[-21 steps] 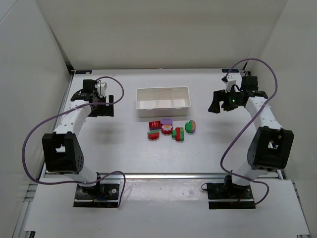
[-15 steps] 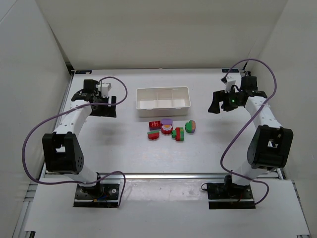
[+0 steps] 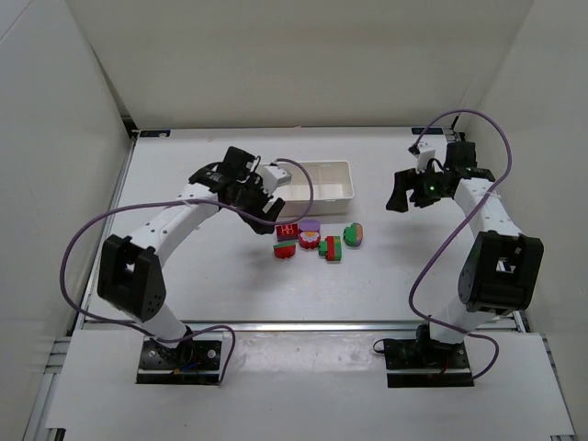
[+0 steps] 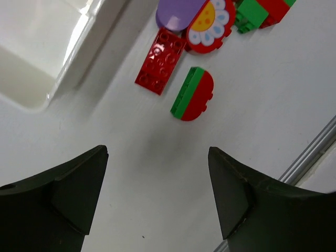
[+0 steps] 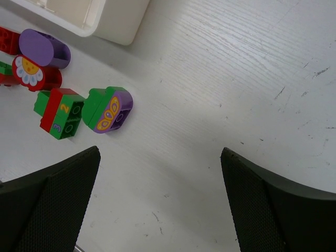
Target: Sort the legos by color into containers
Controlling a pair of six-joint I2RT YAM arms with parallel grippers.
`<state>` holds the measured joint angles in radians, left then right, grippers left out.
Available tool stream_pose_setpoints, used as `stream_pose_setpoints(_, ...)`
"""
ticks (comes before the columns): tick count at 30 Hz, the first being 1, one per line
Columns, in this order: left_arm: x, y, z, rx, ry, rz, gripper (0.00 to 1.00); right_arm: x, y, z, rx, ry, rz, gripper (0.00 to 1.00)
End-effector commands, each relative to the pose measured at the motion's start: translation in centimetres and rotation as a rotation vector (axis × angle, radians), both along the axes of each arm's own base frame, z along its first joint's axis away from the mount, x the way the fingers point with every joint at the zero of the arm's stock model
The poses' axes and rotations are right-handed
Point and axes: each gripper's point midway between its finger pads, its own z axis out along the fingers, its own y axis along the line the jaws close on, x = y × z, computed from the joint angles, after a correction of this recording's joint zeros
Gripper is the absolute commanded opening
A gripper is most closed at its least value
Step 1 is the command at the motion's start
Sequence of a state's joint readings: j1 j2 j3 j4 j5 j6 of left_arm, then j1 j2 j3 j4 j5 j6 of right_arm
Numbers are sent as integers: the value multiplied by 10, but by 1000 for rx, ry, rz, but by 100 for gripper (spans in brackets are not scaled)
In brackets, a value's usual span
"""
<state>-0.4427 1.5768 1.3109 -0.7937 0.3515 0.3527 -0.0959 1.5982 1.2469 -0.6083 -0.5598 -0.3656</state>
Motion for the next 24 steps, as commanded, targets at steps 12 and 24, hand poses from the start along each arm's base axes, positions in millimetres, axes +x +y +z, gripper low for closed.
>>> stream_pose_setpoints(12,10,-54,-15,41,-73,-385,75,-6,1,9,-12,-51,27,99)
stream_pose_setpoints(24,19,-64,-41,87,-162,-533,76,-3,-1,5,-23,-45,27,99)
